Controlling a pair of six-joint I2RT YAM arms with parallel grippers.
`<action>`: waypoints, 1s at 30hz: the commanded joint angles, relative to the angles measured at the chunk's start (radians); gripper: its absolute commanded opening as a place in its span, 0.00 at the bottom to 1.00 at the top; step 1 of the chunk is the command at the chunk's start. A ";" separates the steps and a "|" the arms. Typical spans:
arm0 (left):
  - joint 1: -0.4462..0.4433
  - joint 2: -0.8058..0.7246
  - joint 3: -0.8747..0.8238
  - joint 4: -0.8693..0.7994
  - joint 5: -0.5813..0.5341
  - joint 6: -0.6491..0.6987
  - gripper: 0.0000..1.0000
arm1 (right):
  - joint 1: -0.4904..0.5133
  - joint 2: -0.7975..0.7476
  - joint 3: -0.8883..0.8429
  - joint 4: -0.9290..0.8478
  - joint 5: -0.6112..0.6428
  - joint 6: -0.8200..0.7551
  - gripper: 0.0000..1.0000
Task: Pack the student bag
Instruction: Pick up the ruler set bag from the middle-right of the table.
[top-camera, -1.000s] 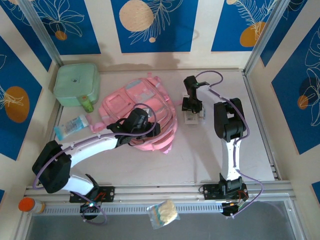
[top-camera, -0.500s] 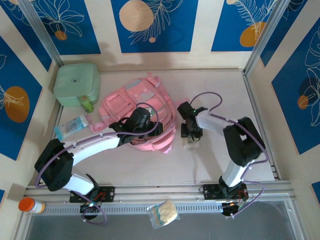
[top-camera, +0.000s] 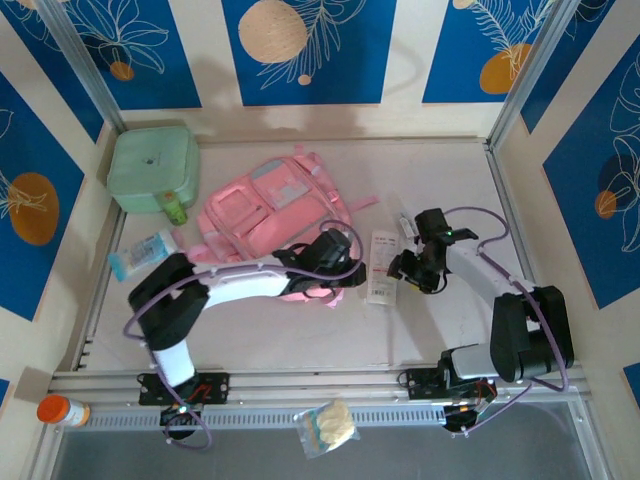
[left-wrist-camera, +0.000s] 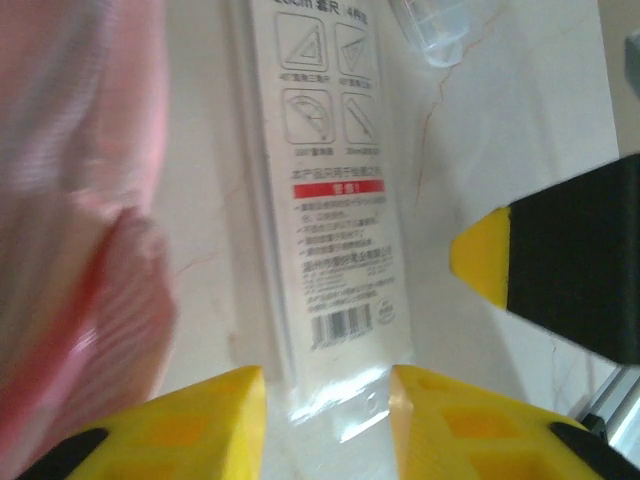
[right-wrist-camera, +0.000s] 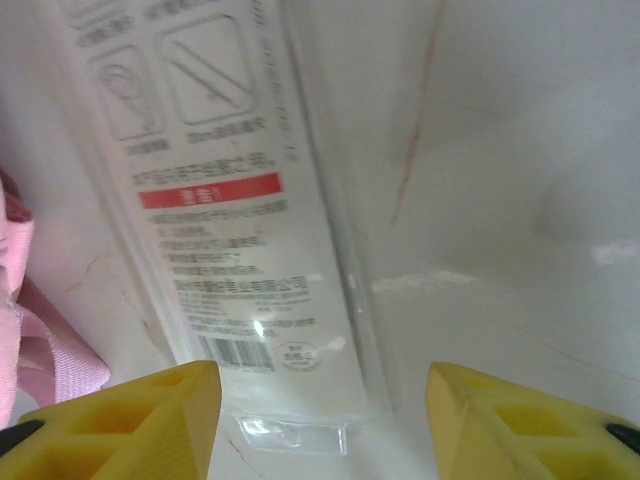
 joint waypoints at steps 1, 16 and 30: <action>-0.012 0.072 0.067 0.036 0.027 -0.010 0.31 | -0.039 0.023 -0.029 0.046 -0.158 -0.031 0.56; -0.010 0.264 0.155 0.024 0.003 0.000 0.00 | -0.090 0.065 -0.104 0.135 -0.227 -0.008 0.57; -0.007 0.270 0.099 -0.005 -0.044 -0.057 0.00 | -0.030 0.114 -0.066 0.156 -0.326 0.039 0.62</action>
